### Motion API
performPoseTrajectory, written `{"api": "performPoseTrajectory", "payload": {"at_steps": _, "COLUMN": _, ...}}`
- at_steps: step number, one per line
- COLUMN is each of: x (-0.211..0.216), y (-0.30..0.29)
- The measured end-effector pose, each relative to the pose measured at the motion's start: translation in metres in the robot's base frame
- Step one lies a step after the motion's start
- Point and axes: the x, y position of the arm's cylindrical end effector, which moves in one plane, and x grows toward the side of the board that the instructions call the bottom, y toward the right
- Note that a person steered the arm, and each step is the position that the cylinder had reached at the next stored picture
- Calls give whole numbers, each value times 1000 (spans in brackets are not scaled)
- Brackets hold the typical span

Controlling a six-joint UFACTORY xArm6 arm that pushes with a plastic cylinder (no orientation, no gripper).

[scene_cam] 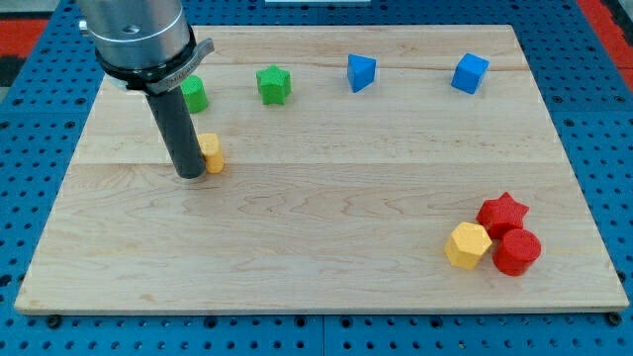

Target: Push the yellow heart to the center of the board

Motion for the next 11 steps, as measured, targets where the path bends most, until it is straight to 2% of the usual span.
{"api": "performPoseTrajectory", "payload": {"at_steps": 1, "x": -4, "y": 48}}
{"api": "performPoseTrajectory", "payload": {"at_steps": 2, "x": -2, "y": 56}}
{"api": "performPoseTrajectory", "payload": {"at_steps": 3, "x": -1, "y": 30}}
{"api": "performPoseTrajectory", "payload": {"at_steps": 4, "x": -5, "y": -43}}
{"api": "performPoseTrajectory", "payload": {"at_steps": 5, "x": -33, "y": -84}}
{"api": "performPoseTrajectory", "payload": {"at_steps": 6, "x": -51, "y": -72}}
{"api": "performPoseTrajectory", "payload": {"at_steps": 8, "x": -50, "y": 91}}
{"api": "performPoseTrajectory", "payload": {"at_steps": 9, "x": -42, "y": 145}}
{"api": "performPoseTrajectory", "payload": {"at_steps": 10, "x": -36, "y": 133}}
{"api": "performPoseTrajectory", "payload": {"at_steps": 11, "x": -44, "y": 70}}
